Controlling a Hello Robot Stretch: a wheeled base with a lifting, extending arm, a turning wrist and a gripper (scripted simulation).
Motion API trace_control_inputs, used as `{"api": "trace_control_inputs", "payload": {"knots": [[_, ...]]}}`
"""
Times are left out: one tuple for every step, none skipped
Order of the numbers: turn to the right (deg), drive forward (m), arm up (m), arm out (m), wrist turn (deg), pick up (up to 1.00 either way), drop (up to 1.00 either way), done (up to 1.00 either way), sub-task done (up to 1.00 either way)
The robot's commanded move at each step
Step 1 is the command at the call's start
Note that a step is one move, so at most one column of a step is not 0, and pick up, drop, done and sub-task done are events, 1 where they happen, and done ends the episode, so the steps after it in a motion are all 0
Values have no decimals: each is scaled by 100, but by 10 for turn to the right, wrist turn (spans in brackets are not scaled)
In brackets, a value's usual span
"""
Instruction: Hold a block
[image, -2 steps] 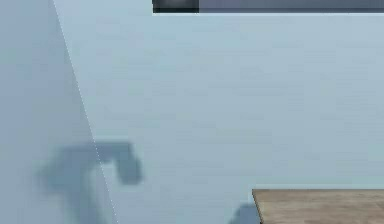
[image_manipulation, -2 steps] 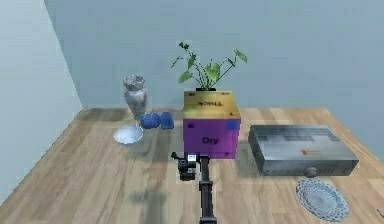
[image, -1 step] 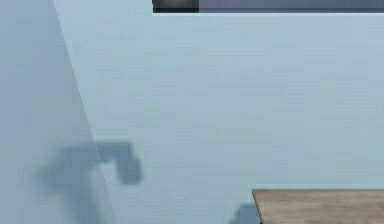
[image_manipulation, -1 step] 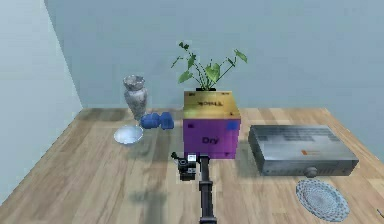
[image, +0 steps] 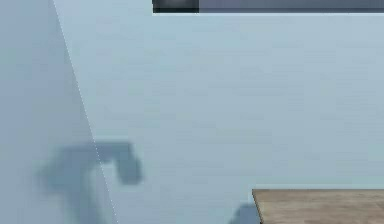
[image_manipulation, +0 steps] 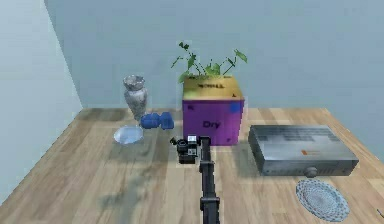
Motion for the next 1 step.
{"api": "trace_control_inputs", "payload": {"knots": [[0,0,0,0,0,0,0,100,0]]}}
